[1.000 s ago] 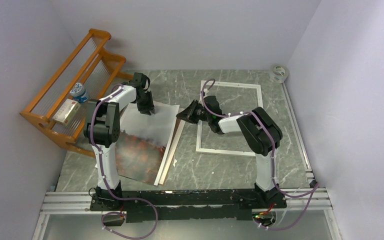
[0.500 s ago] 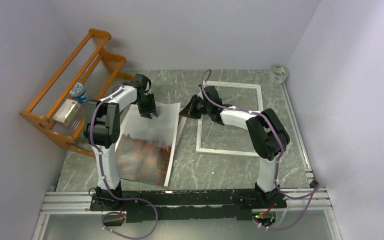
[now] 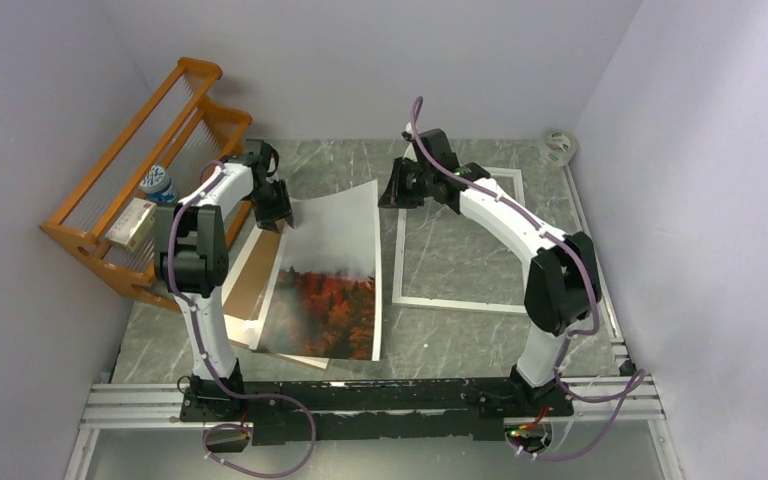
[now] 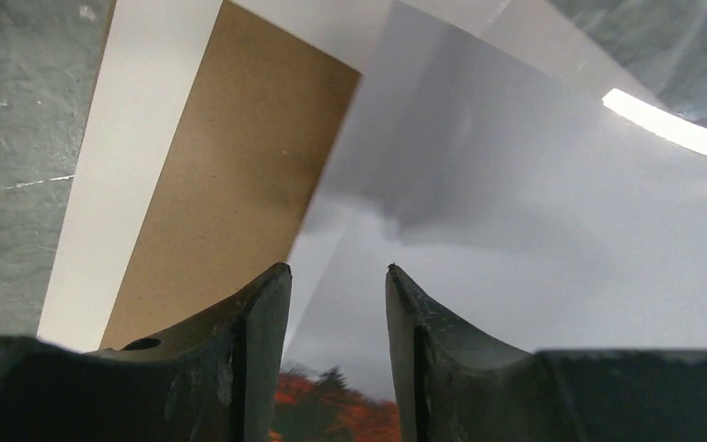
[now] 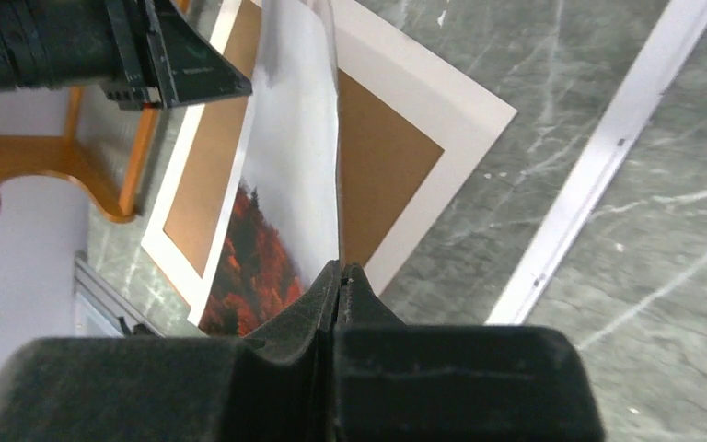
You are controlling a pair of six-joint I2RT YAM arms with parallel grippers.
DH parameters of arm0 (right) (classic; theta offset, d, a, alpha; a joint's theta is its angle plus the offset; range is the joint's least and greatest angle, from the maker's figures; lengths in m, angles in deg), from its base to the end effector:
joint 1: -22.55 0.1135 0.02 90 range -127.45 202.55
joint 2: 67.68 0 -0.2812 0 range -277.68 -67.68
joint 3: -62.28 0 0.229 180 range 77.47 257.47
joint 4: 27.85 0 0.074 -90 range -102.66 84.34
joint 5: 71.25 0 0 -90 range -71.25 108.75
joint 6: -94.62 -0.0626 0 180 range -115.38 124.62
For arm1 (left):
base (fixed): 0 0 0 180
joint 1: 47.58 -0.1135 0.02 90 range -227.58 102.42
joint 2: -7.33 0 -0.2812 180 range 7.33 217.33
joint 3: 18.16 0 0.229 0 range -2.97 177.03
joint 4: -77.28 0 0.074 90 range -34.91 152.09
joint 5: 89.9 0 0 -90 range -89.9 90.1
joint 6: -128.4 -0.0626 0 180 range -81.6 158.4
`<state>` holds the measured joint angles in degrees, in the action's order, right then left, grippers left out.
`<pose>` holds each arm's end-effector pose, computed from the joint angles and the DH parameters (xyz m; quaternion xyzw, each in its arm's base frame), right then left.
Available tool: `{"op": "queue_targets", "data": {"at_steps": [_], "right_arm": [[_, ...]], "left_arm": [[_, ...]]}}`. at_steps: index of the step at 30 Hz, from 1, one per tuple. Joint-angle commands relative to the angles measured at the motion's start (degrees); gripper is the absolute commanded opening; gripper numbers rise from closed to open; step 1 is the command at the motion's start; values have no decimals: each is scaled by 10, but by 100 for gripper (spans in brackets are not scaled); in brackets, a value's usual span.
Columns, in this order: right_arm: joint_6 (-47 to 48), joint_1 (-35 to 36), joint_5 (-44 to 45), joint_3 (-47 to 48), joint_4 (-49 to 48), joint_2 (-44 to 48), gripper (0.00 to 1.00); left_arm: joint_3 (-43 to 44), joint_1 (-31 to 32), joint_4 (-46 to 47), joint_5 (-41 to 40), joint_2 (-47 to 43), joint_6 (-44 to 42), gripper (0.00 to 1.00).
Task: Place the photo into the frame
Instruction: Pick up the photo frame item at the center of the board.
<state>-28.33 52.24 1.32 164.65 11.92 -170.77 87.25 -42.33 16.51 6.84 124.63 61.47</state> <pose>0.3507 0.2215 0.2977 -0.0379 0.8991 0.3327 0.2821 0.4112 -0.0452 0.1862 -0.1441 0.9763 -0.0932 0.1317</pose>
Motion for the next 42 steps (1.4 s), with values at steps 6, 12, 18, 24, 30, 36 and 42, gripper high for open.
{"op": "queue_targets", "data": {"at_steps": [6,12,18,24,30,36,42], "right_arm": [[124,1,-3,63,33,78,0],[146,1,26,92,14,96,0],[119,0,49,88,-46,115,0],[94,0,85,94,-72,108,0],[54,1,62,124,-62,78,0],[63,0,88,128,-47,81,0],[125,-9,159,153,0,103,0]], "left_arm": [[58,3,-23,-7,-52,-18,53],[73,0,-31,-31,-70,-8,59],[75,-4,-35,-50,-96,1,67],[66,-10,-34,-44,-120,6,78],[55,-16,-24,-4,-138,8,82],[35,-18,-9,21,-140,7,82],[30,-20,-1,43,-137,13,79]]}}
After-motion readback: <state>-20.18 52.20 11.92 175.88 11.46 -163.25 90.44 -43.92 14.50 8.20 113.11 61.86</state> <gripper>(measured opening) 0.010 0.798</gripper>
